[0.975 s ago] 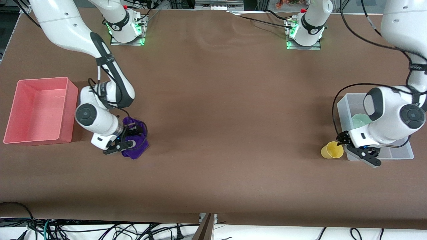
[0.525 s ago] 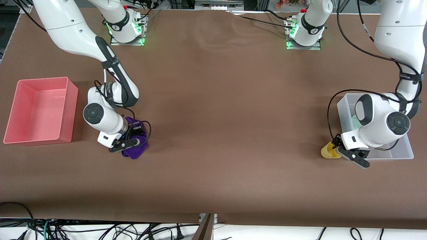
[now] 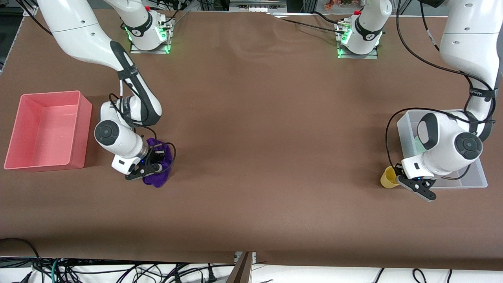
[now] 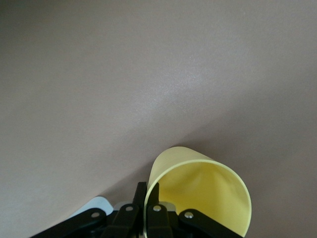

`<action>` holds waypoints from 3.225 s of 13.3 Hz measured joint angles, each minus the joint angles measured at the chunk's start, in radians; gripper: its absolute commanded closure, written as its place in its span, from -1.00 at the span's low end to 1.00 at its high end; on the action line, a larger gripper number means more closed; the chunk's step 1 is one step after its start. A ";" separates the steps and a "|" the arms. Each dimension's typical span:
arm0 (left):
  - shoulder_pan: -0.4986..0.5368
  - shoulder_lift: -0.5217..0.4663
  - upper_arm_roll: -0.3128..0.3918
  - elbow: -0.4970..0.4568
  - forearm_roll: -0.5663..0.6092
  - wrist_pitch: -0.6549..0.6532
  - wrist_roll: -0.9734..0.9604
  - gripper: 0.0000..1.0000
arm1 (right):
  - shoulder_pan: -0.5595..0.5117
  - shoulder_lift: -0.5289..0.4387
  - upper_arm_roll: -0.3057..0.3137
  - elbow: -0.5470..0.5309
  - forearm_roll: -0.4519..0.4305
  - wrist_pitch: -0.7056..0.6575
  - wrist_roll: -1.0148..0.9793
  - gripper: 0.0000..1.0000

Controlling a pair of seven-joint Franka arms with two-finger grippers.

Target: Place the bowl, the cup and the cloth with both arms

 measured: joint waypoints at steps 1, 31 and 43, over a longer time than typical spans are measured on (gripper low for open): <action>0.002 -0.027 -0.001 0.016 0.000 -0.074 0.000 1.00 | -0.001 -0.005 -0.002 0.001 0.000 -0.005 0.000 1.00; 0.063 -0.433 0.071 -0.048 -0.182 -0.515 -0.173 -1.00 | -0.187 -0.312 -0.409 0.208 0.065 -0.743 -0.517 -1.00; -0.090 -0.593 -0.032 0.091 -0.139 -0.887 -0.709 -1.00 | -0.176 -0.469 -0.064 0.367 -0.024 -0.900 -0.135 -1.00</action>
